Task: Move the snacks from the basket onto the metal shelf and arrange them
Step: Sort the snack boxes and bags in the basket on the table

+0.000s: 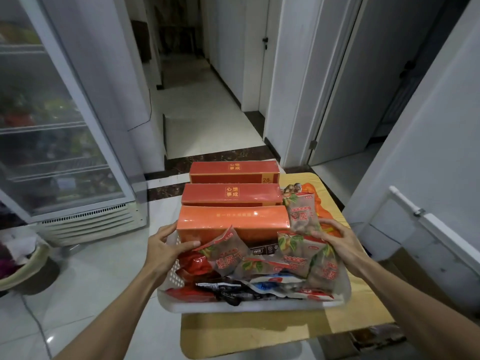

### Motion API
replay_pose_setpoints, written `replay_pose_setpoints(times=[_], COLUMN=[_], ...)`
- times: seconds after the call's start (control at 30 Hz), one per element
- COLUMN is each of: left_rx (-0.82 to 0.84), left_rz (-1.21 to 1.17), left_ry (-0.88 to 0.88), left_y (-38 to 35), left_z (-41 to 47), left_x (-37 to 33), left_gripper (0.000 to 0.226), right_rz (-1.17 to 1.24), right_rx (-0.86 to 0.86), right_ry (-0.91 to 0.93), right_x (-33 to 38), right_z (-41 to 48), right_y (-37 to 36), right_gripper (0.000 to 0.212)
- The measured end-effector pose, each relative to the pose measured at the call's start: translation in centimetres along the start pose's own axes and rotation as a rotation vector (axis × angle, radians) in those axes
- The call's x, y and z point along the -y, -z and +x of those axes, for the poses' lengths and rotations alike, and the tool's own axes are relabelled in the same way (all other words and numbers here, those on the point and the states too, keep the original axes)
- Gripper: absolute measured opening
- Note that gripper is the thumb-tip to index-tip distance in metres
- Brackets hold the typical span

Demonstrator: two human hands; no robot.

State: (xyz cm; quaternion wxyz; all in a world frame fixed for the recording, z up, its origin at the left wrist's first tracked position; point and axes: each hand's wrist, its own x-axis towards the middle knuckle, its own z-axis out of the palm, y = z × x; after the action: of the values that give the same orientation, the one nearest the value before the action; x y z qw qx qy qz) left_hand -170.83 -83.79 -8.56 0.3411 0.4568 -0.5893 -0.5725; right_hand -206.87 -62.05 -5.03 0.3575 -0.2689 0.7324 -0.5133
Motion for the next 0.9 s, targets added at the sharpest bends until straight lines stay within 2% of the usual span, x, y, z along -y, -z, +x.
replay_pose_setpoints(times=[0.27,0.9], left_rx=[-0.011,-0.04], left_rz=[0.019,0.005], left_ry=[0.019,0.044], left_y=[-1.9,-3.5], left_z=[1.8,2.9], left_x=[1.6,1.3], left_gripper=[0.095,0.089], right_rz=[0.013,-0.007], right_rx=[0.004,0.023], right_ry=[-0.07,-0.056], right_x=[-2.9,-2.1], right_z=[3.2,6.4], right_y=[0.5,1.2], right_gripper=[0.057,0.059])
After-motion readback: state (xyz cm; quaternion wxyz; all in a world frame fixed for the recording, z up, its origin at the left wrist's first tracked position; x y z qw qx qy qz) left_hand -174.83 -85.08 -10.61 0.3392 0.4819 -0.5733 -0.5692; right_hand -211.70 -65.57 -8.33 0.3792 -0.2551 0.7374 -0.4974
